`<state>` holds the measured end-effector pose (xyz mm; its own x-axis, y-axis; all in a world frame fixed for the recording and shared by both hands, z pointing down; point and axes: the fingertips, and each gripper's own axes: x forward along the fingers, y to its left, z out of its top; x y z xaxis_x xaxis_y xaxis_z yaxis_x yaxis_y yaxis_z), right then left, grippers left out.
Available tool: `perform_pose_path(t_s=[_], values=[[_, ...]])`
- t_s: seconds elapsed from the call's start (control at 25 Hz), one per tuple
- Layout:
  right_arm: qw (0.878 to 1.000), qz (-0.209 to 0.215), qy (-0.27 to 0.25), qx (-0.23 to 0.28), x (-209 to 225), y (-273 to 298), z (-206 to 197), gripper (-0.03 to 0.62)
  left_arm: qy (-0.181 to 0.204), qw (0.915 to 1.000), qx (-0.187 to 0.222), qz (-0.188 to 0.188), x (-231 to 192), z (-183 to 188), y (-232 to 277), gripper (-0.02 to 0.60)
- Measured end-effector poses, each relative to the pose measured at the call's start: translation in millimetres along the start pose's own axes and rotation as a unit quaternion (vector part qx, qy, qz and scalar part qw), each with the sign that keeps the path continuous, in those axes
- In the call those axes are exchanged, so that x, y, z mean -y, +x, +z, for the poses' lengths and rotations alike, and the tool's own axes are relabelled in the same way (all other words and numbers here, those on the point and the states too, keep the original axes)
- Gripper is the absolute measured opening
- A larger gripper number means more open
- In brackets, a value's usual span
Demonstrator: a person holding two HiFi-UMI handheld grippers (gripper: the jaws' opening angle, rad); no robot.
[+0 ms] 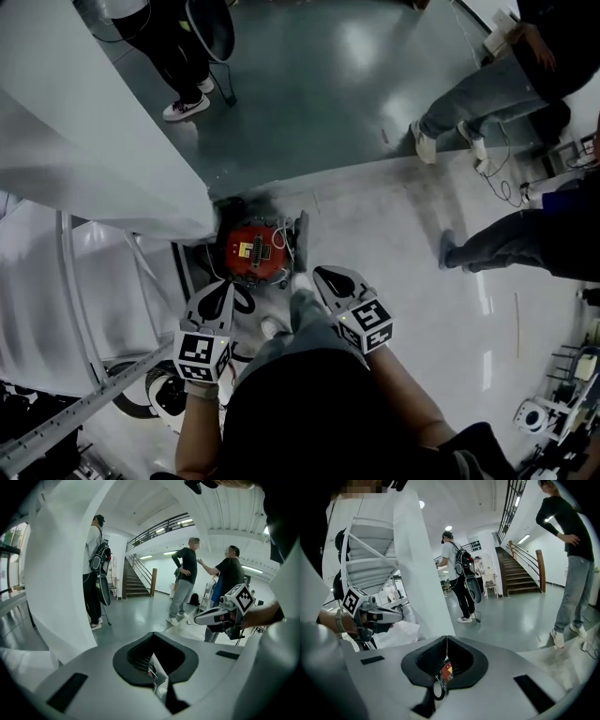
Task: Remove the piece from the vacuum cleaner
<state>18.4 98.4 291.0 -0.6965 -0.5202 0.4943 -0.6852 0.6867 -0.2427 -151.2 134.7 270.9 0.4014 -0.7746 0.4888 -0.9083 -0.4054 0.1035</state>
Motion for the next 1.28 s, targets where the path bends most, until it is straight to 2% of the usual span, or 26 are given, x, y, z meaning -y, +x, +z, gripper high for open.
perform_pose_path(t_s=[0.28, 0.6, 0.84, 1.12, 1.28], values=[[0.999, 0.006, 0.023, -0.049, 41, 40, -33, 0.028, -0.02, 0.999, -0.024, 0.03, -16, -11, 25, 0.017], [0.991, 0.02, 0.073, -0.109, 88, 87, -85, 0.029, -0.045, 0.9957, -0.054, 0.06, -26, -23, 58, 0.017], [0.983, 0.029, 0.089, -0.157, 118, 135, -135, 0.029, -0.075, 0.9911, -0.078, 0.078, -34, -45, 88, 0.017], [0.97, 0.023, 0.129, -0.203, 153, 181, -197, 0.04, -0.095, 0.9851, -0.113, 0.088, -35, -74, 113, 0.017], [0.964, 0.018, 0.134, -0.231, 167, 202, -231, 0.058, -0.103, 0.9816, -0.131, 0.092, -34, -96, 125, 0.017]])
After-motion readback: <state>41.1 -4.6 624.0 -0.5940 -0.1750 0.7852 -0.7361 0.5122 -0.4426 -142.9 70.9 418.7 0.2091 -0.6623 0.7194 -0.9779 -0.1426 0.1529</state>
